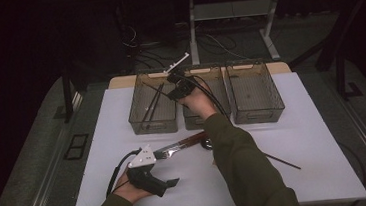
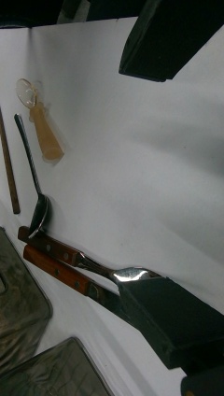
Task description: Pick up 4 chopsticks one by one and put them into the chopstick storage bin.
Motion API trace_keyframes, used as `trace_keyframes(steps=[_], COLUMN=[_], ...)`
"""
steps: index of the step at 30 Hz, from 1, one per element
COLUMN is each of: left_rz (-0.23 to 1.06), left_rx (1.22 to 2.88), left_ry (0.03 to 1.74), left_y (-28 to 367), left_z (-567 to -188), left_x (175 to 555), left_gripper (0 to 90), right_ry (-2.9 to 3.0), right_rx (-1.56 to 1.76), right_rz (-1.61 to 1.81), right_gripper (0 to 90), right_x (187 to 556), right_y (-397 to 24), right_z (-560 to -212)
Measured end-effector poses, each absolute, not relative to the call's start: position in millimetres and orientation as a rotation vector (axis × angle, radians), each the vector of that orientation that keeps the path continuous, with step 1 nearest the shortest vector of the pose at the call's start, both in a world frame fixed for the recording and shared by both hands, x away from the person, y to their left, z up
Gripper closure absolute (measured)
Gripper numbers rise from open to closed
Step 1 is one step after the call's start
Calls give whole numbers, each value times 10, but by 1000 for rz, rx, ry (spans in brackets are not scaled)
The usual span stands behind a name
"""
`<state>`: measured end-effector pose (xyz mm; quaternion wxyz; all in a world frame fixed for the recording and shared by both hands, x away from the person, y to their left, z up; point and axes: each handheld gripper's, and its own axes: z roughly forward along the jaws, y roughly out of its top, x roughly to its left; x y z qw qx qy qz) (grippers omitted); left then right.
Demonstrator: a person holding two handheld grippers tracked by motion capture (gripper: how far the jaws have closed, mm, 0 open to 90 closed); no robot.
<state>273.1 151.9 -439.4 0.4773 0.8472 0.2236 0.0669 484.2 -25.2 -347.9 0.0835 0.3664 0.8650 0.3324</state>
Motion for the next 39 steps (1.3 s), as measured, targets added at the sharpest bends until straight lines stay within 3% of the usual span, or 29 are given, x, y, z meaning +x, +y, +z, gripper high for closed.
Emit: trace_keyframes(steps=[19, 27, 34, 39], left_rz=[143, 145, 144, 144], left_rx=[2080, 2080, 2080, 2080], left_ry=[523, 520, 524, 524], left_y=[1482, 1492, 1489, 1490], left_z=[-4400, -4394, -4396, -4396], left_x=[2722, 2723, 2721, 2720], left_gripper=[0, 0, 0, 0], right_ry=[2572, 2563, 2571, 2563], right_rx=[1202, 1170, 1103, 1068], right_rz=[930, 956, 1039, 1109], right_gripper=[845, 640, 531, 500], right_x=[5142, 5121, 5049, 4963], right_y=[142, 138, 53, -62], right_z=[-3669, -3649, -3541, -3491])
